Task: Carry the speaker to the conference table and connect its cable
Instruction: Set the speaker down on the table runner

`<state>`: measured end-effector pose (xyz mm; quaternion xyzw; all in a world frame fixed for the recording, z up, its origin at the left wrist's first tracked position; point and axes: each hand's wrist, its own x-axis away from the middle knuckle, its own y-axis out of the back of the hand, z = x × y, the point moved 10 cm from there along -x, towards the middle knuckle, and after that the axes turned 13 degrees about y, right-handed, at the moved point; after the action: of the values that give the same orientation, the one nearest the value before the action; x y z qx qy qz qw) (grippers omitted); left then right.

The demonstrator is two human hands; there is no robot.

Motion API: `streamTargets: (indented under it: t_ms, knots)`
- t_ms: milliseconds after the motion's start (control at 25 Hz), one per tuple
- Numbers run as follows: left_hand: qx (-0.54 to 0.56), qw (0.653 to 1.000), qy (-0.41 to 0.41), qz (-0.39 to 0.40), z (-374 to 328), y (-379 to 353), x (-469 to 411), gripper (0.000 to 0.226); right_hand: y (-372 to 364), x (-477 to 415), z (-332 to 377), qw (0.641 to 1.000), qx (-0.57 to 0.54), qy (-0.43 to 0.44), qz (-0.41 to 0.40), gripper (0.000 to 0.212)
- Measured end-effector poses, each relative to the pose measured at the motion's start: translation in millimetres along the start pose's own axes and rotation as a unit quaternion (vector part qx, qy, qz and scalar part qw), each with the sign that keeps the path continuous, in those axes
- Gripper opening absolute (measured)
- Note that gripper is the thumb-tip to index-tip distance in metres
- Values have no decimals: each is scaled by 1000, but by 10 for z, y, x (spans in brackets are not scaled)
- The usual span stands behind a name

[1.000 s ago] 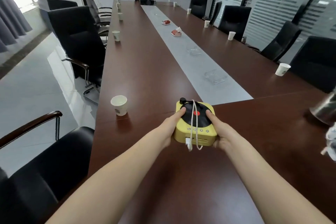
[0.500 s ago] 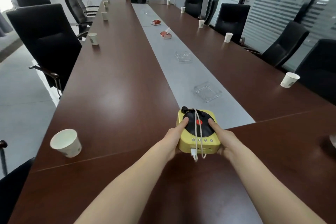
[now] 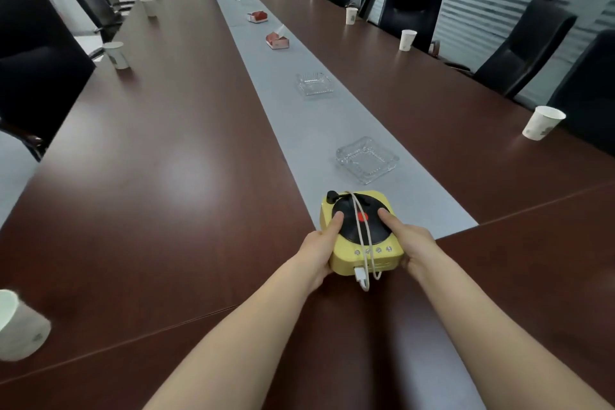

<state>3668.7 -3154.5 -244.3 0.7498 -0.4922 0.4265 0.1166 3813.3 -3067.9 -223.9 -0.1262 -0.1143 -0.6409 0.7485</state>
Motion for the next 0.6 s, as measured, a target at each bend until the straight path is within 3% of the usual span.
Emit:
streamTargets:
  t_ms: [200, 360, 600]
  knots:
    - [-52, 982, -76, -167, -156, 153, -221, 49, -86, -274, -69, 1000, 9, 28, 3, 28]
    - [-66, 967, -150, -195, -280, 146, -199, 38, -151, -352, -146, 998, 40, 51, 6, 29]
    - [-128, 957, -135, -225, -215, 135, -270, 58, -193, -363, -110, 981, 137, 138, 4, 32]
